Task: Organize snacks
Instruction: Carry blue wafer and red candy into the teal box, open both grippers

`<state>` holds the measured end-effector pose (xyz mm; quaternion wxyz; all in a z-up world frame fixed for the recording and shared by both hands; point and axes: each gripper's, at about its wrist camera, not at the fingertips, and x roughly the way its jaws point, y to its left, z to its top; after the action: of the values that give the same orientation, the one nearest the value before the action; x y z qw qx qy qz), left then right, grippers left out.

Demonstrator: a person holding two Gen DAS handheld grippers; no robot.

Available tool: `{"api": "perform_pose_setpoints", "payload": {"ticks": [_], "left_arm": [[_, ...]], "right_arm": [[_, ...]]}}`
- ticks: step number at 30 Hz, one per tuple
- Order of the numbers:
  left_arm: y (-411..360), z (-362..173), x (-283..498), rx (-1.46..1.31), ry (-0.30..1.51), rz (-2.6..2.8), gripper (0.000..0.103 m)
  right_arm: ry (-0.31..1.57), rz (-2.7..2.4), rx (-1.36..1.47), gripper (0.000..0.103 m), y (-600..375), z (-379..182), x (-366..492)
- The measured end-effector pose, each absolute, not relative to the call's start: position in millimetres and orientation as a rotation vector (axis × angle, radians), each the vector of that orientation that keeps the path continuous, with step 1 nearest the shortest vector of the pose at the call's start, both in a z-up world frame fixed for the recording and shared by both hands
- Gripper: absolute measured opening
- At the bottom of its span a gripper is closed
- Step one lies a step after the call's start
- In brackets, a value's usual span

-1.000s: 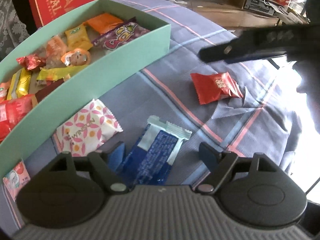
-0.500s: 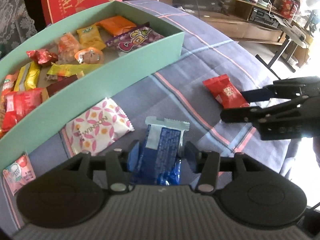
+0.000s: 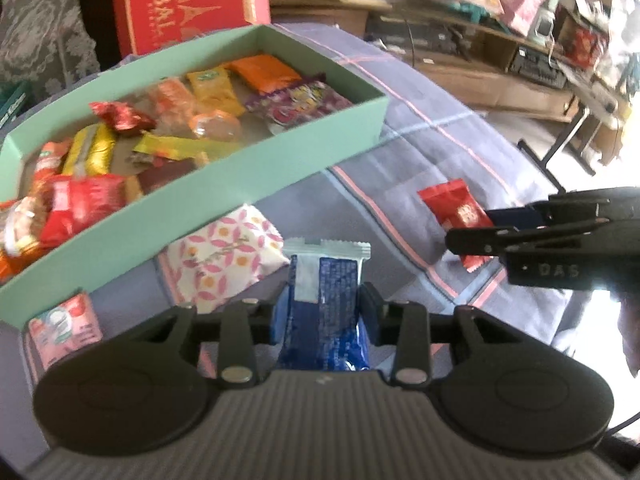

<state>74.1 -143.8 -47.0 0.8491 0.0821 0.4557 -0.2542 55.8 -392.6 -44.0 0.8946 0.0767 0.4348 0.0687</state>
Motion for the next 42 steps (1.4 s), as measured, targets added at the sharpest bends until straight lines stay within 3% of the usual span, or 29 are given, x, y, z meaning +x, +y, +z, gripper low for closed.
{"api": "perform_pose_setpoints", "payload": {"ticks": [16, 30, 31, 32, 33, 34, 35, 37, 42], "left_arm": [[-69, 30, 141, 0.005, 0.797, -0.378, 0.037], [-55, 10, 229, -0.033, 0.839, -0.292, 0.038], [-57, 8, 232, -0.029, 0.838, -0.281, 0.049], [-58, 5, 235, -0.026, 0.839, -0.265, 0.061], [-59, 2, 237, -0.024, 0.844, -0.241, 0.09], [-58, 0, 238, -0.024, 0.844, -0.22, 0.103], [-57, -2, 237, -0.027, 0.835, -0.202, 0.103], [-55, -5, 236, -0.034, 0.848, -0.209, 0.103], [-52, -12, 223, -0.043, 0.881, -0.212, 0.103]], "right_arm": [[0.76, 0.263, 0.33, 0.036, -362, 29, 115], [0.806, 0.266, 0.358, 0.038, -331, 17, 189], [0.806, 0.262, 0.356, 0.04, -330, 16, 192], [0.801, 0.253, 0.35, 0.053, -329, 15, 194], [0.797, 0.247, 0.345, 0.064, -328, 14, 195], [0.789, 0.239, 0.344, 0.085, -328, 14, 194], [0.774, 0.228, 0.346, 0.097, -328, 15, 193], [0.748, 0.223, 0.347, 0.103, -328, 17, 189], [0.751, 0.227, 0.345, 0.103, -330, 16, 184]]}}
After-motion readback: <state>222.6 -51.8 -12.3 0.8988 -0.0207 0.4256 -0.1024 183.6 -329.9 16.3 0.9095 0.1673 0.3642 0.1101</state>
